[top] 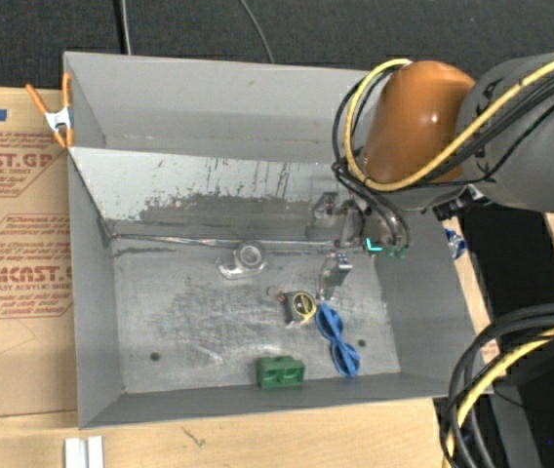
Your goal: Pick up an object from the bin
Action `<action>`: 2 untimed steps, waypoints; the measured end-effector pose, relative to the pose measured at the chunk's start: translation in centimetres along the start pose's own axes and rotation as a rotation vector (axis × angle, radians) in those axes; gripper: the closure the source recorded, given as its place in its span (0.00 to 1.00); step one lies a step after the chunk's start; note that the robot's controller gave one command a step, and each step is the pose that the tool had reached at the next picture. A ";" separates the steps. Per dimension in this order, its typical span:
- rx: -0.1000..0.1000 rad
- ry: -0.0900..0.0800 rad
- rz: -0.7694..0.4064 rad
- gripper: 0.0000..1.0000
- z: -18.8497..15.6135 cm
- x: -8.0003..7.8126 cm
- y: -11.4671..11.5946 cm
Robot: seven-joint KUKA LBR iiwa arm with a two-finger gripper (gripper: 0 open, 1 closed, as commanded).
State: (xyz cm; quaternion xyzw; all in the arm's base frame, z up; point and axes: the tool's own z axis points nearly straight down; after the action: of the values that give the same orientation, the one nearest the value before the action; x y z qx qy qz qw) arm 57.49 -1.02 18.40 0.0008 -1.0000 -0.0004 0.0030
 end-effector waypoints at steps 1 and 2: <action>0.001 -0.003 -0.042 0.00 10.8 4.8 -5.7; 0.001 -0.006 -0.045 1.00 10.4 4.6 -5.5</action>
Offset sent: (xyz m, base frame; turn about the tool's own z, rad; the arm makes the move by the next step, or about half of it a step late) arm -0.0464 -0.0552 -0.1034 -0.0454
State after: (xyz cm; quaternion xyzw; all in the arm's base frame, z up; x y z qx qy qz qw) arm 52.84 -6.50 8.00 0.0234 -0.9997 -0.0001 0.0000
